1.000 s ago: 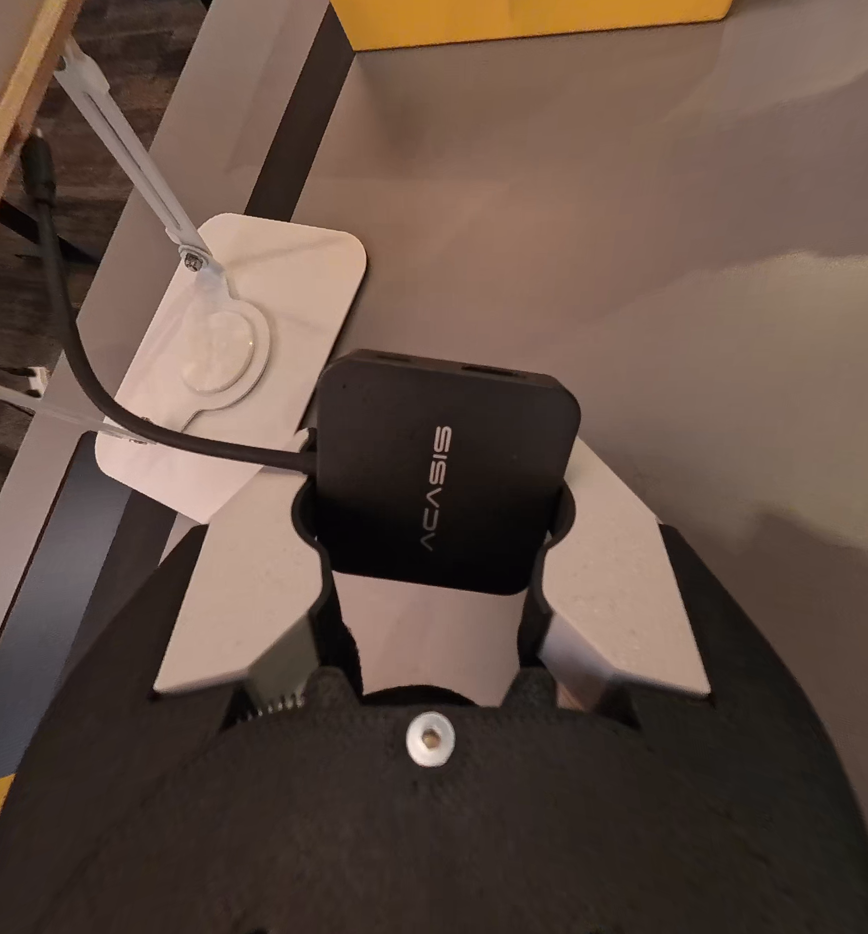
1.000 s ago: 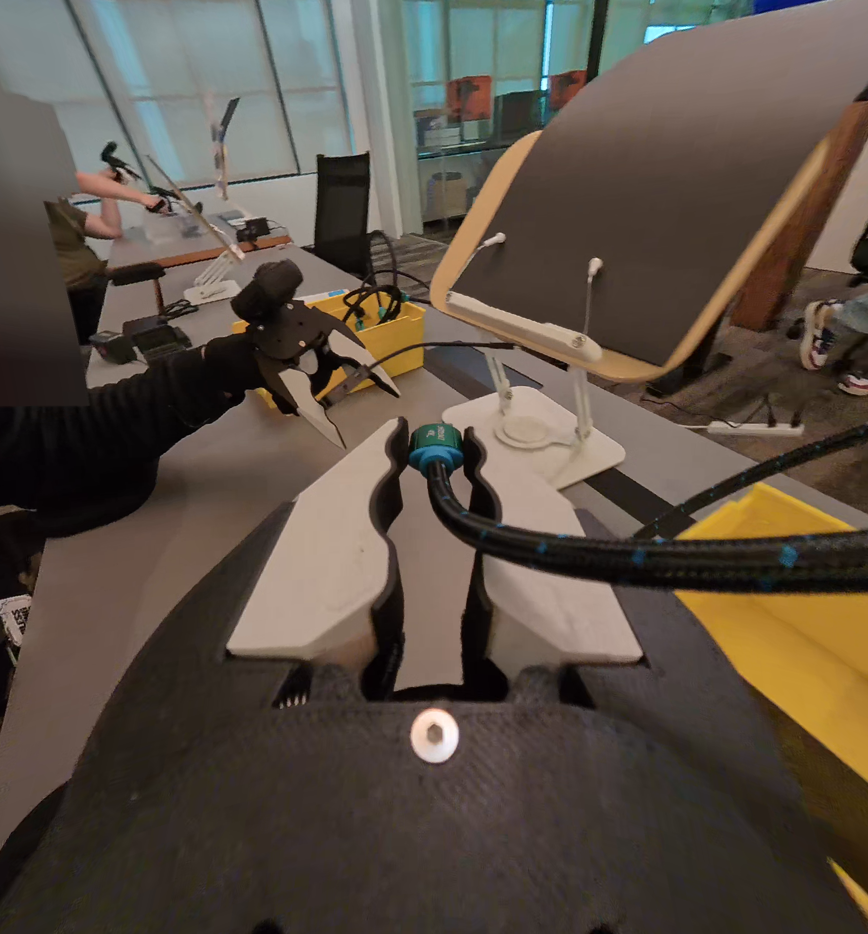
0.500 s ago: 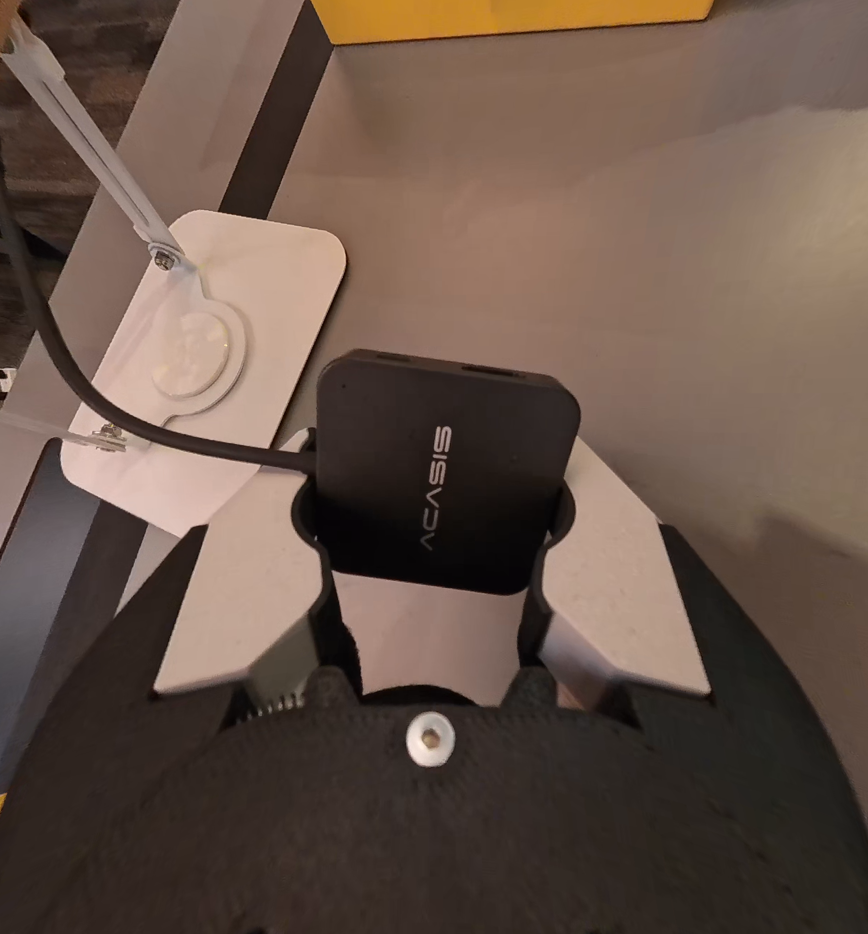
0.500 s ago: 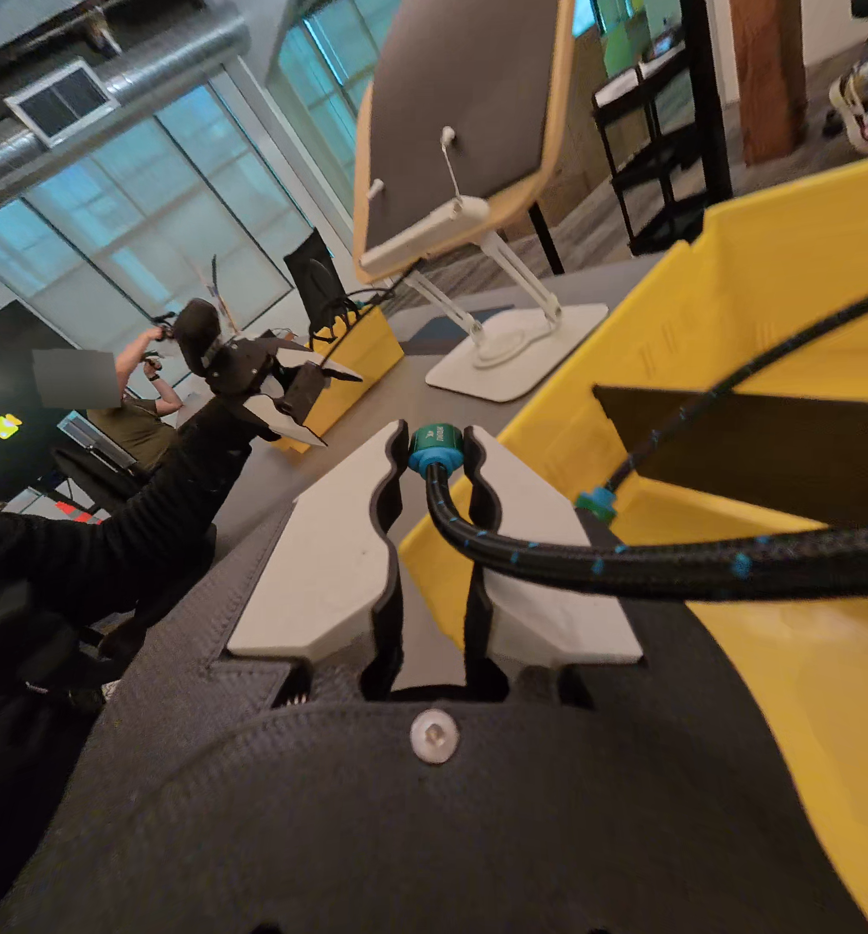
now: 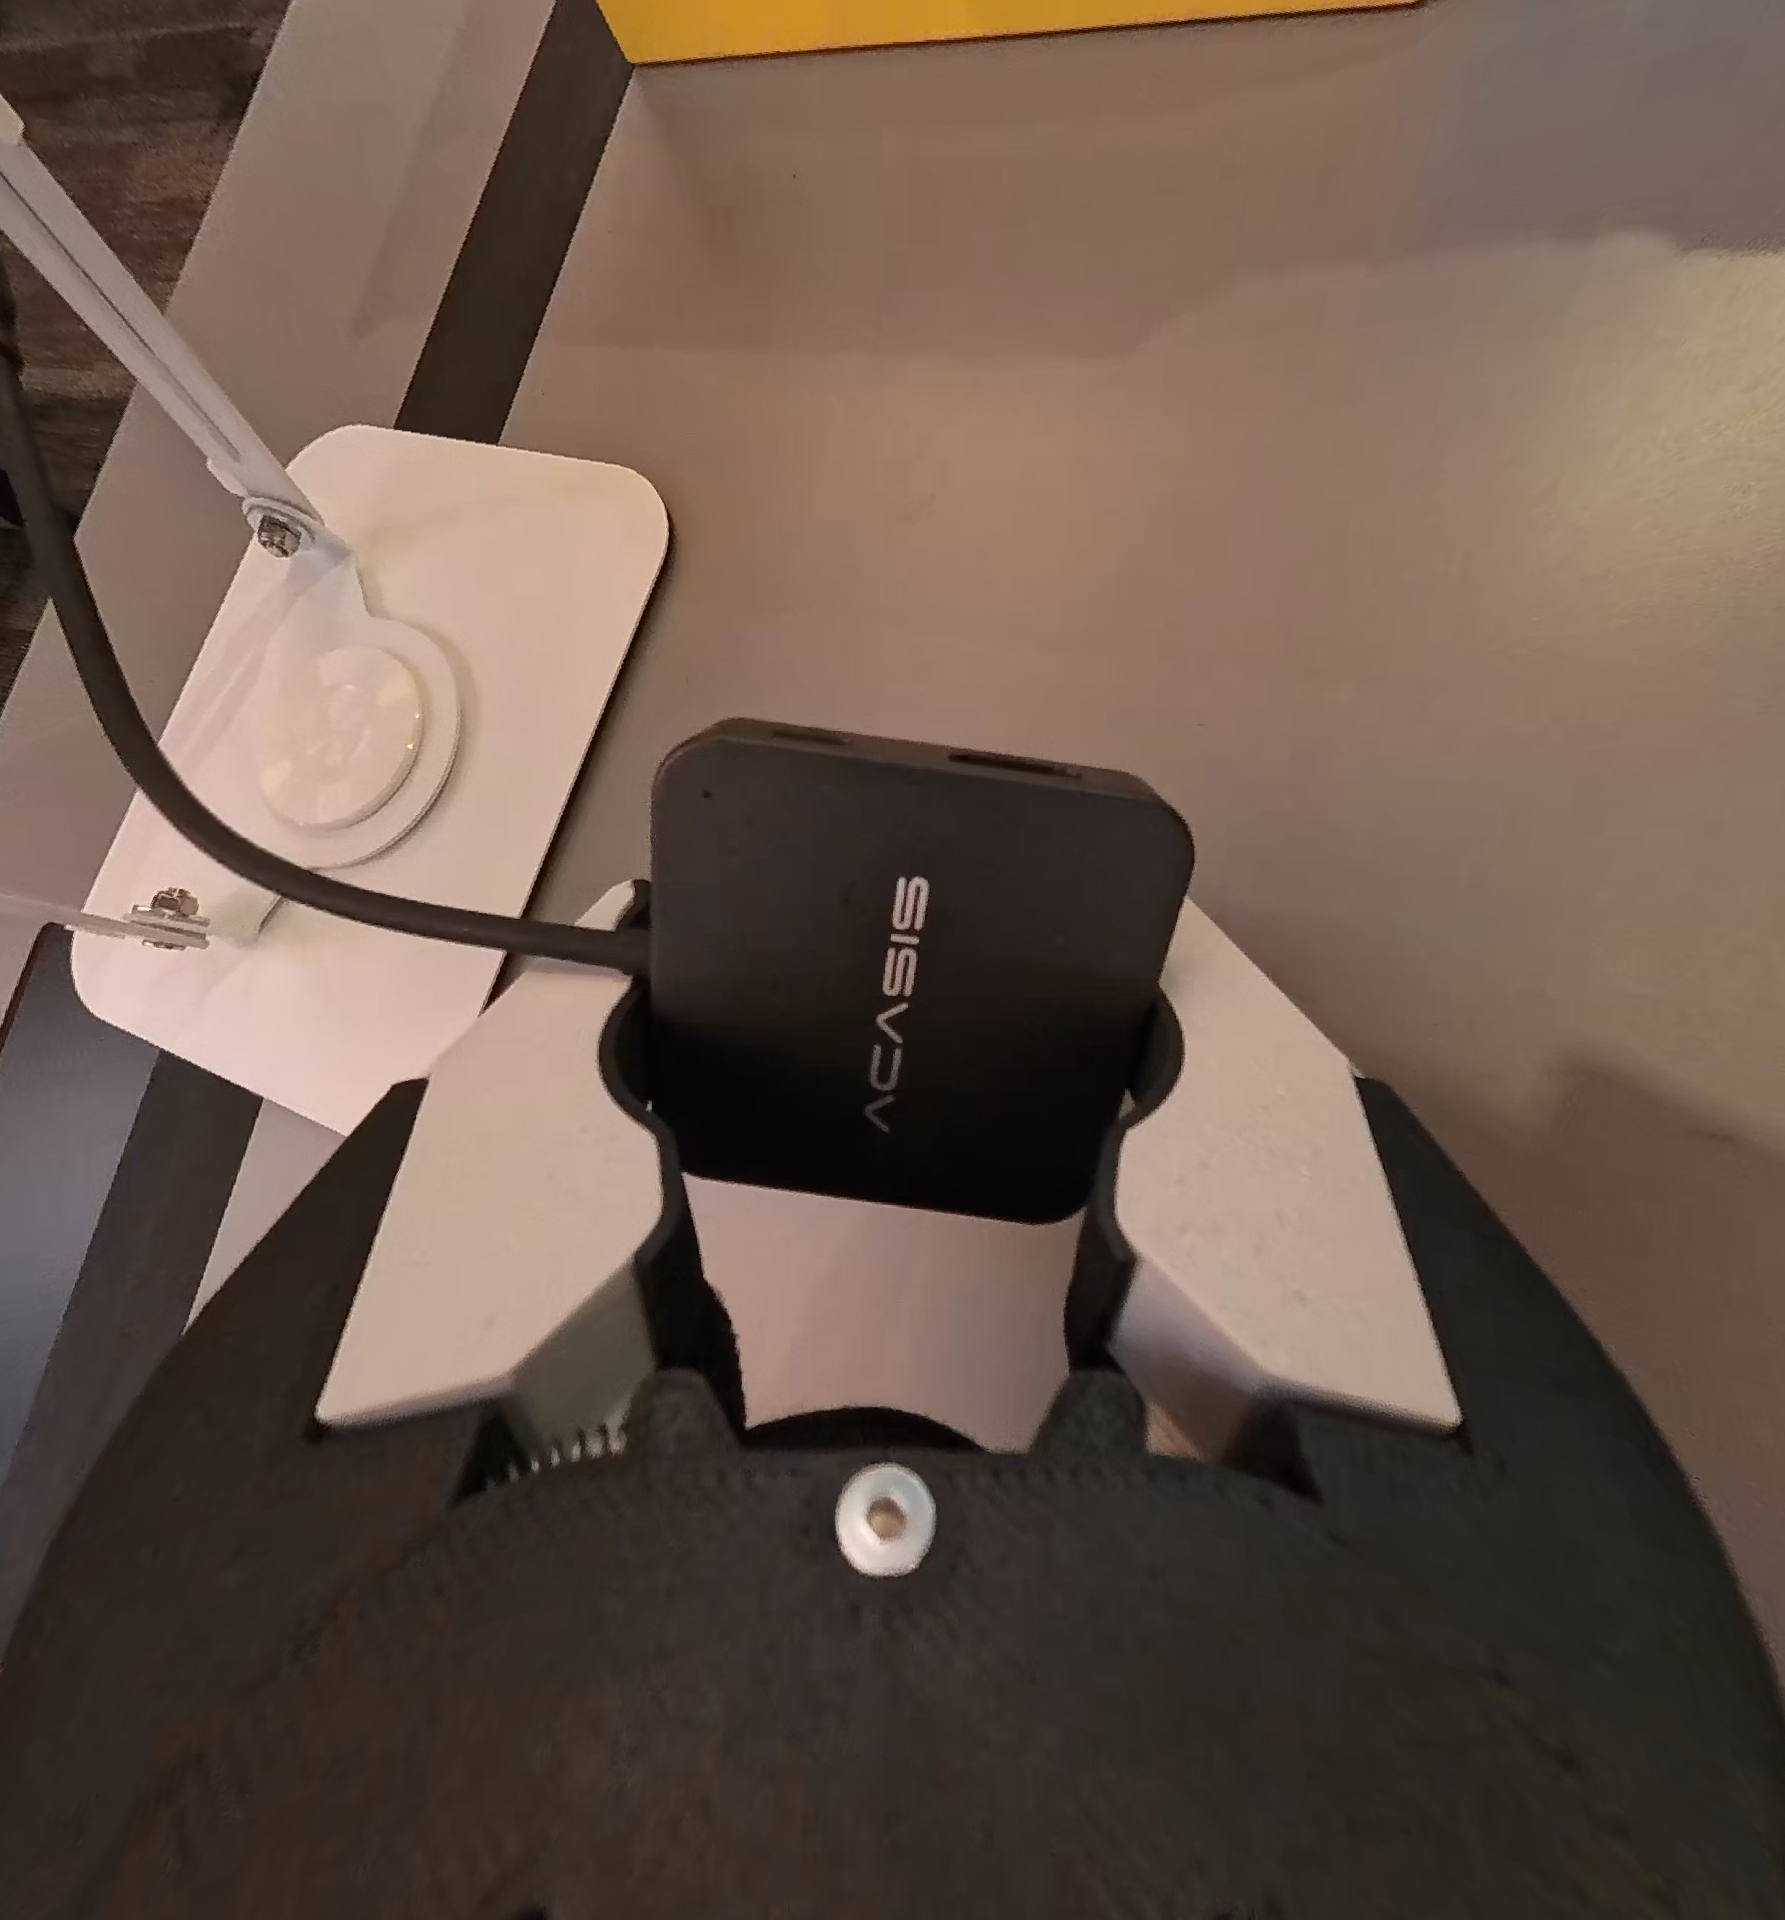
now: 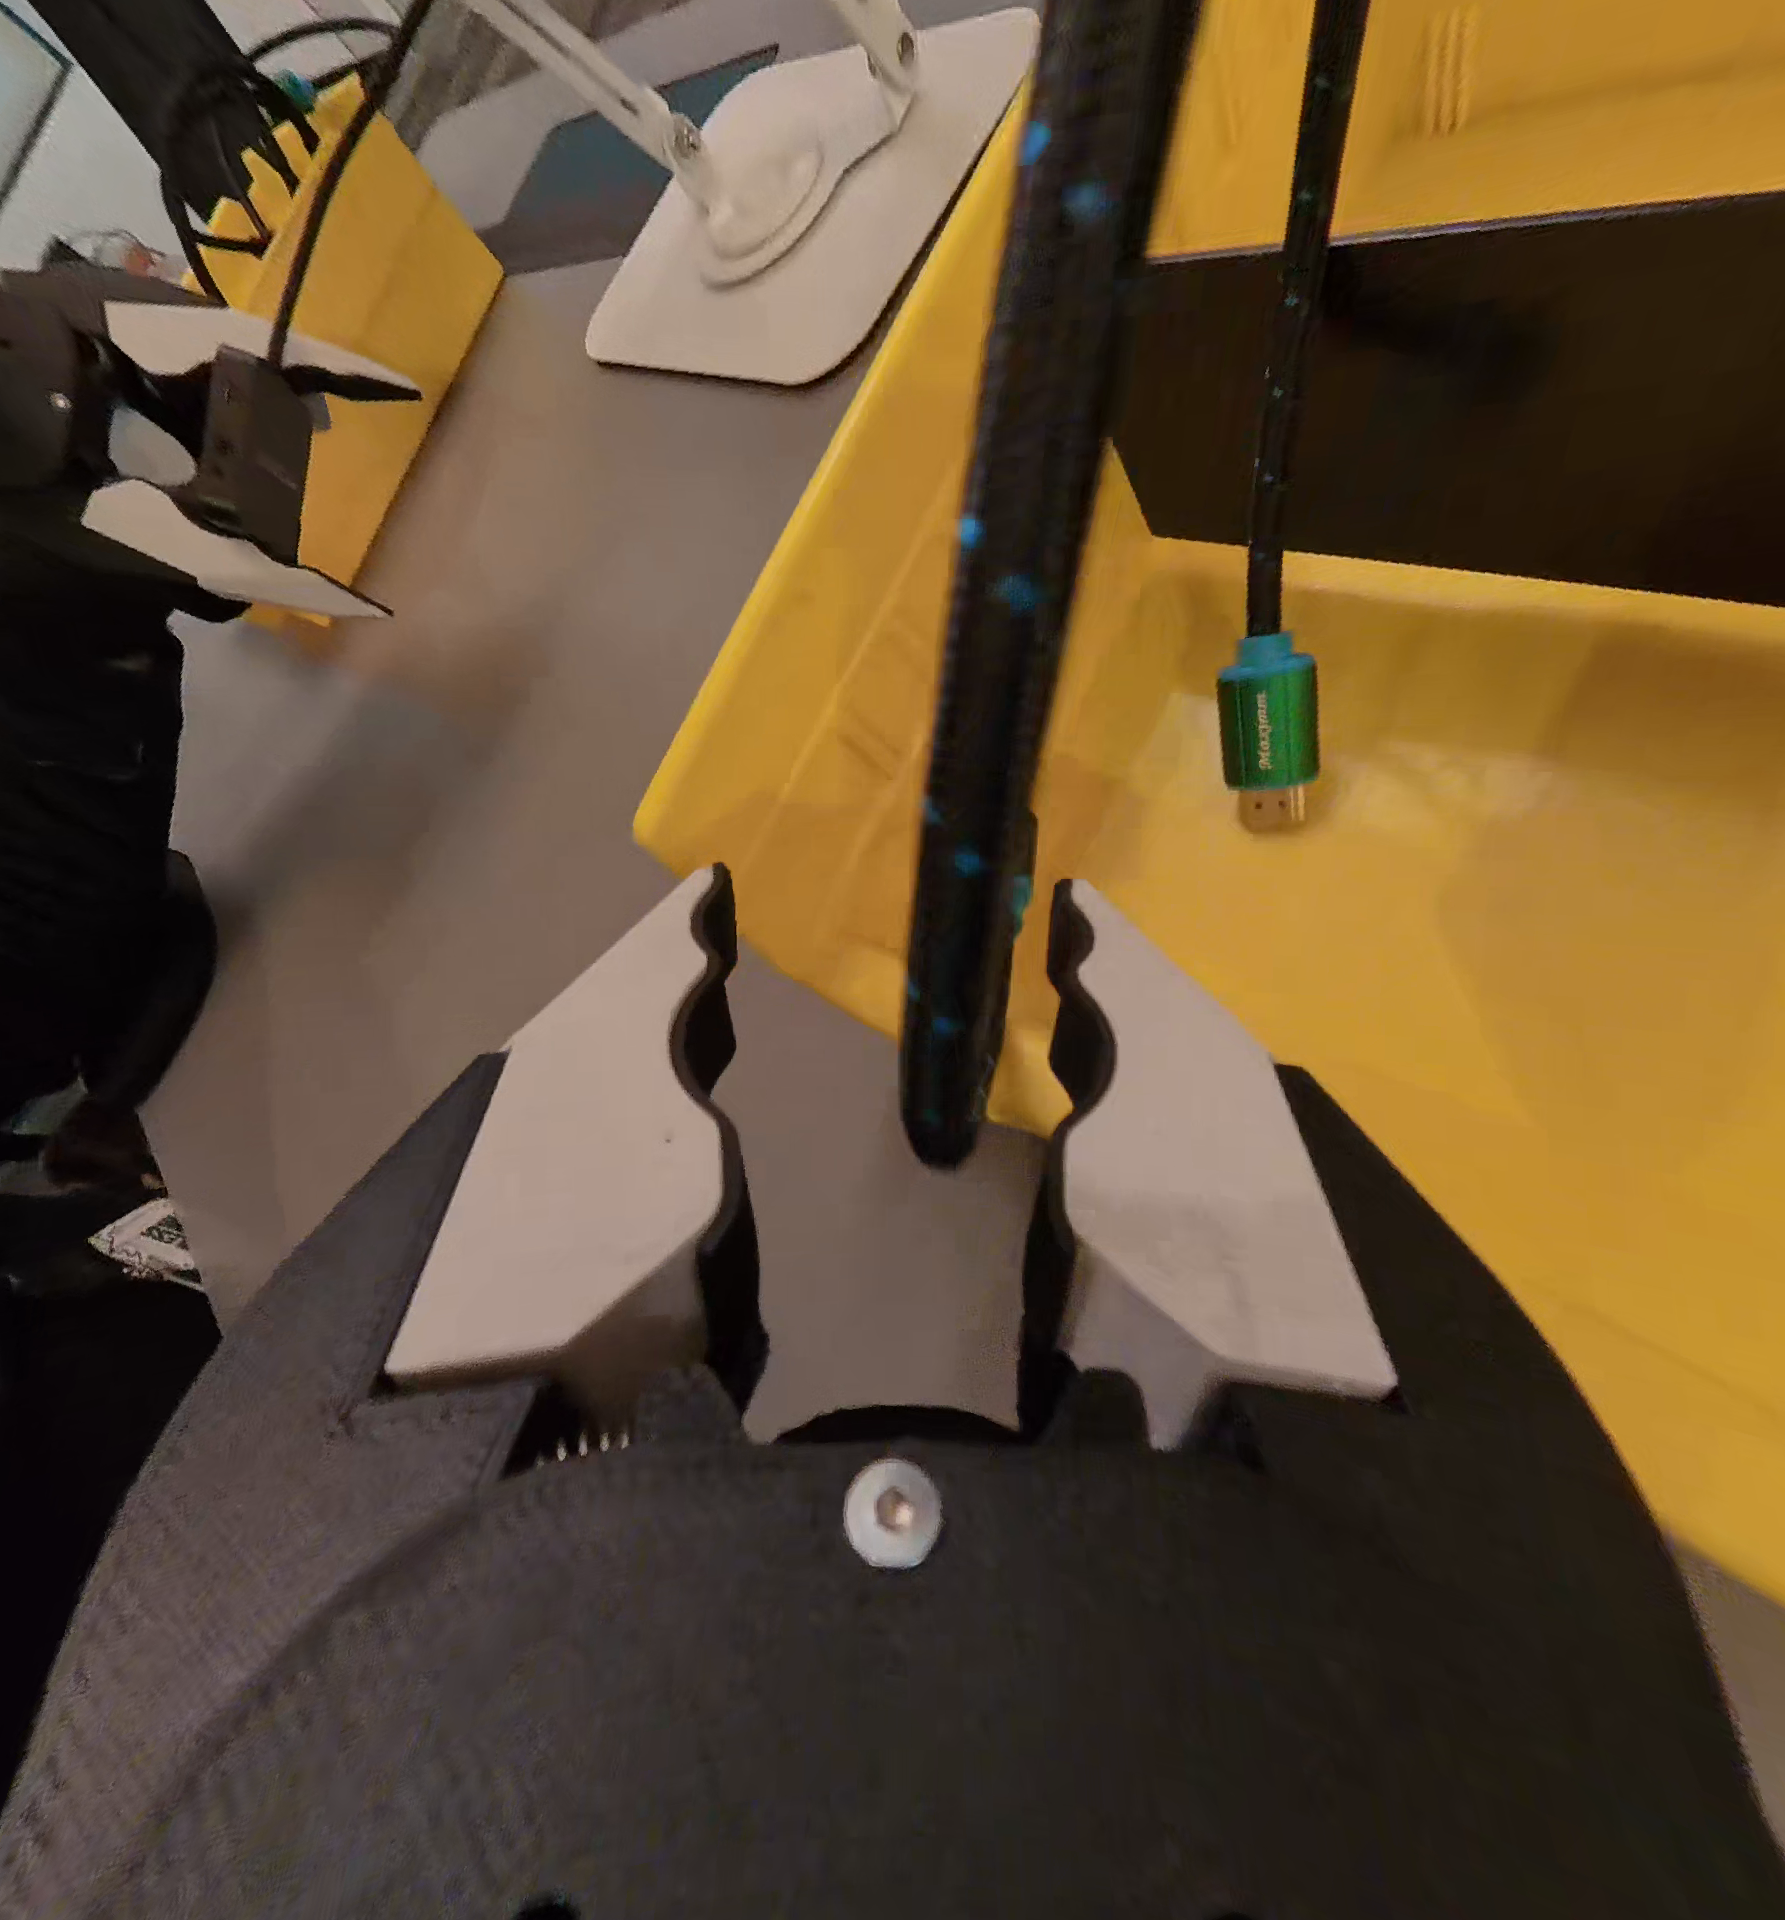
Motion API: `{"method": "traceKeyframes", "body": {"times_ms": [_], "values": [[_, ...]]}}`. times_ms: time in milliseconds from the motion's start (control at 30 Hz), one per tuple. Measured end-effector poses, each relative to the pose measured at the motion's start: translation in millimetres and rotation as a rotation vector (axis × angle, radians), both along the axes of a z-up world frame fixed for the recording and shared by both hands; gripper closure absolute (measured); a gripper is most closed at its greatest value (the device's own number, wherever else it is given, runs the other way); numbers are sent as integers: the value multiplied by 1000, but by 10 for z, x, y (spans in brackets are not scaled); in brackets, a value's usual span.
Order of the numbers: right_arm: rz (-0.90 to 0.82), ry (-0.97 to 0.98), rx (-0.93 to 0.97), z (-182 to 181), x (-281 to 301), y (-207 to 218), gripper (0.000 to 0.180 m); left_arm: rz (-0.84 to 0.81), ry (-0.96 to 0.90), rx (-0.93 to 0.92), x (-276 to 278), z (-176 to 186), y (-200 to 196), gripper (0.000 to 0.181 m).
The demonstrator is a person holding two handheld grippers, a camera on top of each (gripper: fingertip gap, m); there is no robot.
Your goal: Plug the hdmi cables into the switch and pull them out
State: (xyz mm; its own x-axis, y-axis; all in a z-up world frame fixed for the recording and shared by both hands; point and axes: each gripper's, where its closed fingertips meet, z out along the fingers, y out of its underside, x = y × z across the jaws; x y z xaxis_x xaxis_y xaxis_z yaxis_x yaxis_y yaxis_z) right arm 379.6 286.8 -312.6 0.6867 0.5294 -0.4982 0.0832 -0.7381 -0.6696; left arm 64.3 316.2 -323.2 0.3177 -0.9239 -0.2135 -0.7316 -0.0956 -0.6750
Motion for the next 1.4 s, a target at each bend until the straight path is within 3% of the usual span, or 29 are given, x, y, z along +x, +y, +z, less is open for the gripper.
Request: {"method": "traceKeyframes", "body": {"times_ms": [267,533,700,1033,1133,1167,1200,1400], "values": [[-82,-44,132,319,235,67,136,-5,8,-6,11,-26,-14,93],[-174,-335,294,487,624,212,157,-8,8,-8,20,-37,-21,93],[-199,-631,306,199,949,317,173,-13,12,-6,32,-39,-32,93],[-45,-1035,81,-315,1252,301,162,-12,16,-6,26,-50,-28,93],[-14,-1044,24,-373,1260,274,152,-8,11,-6,16,-38,-20,93],[-24,-1042,29,-353,1270,288,135,-7,11,-6,11,-37,-18,93],[-33,-1028,36,-328,1263,293,129,-6,11,-6,8,-36,-15,93],[-45,-959,35,-206,1255,167,118,-5,8,-1,12,-27,-11,93]]}}
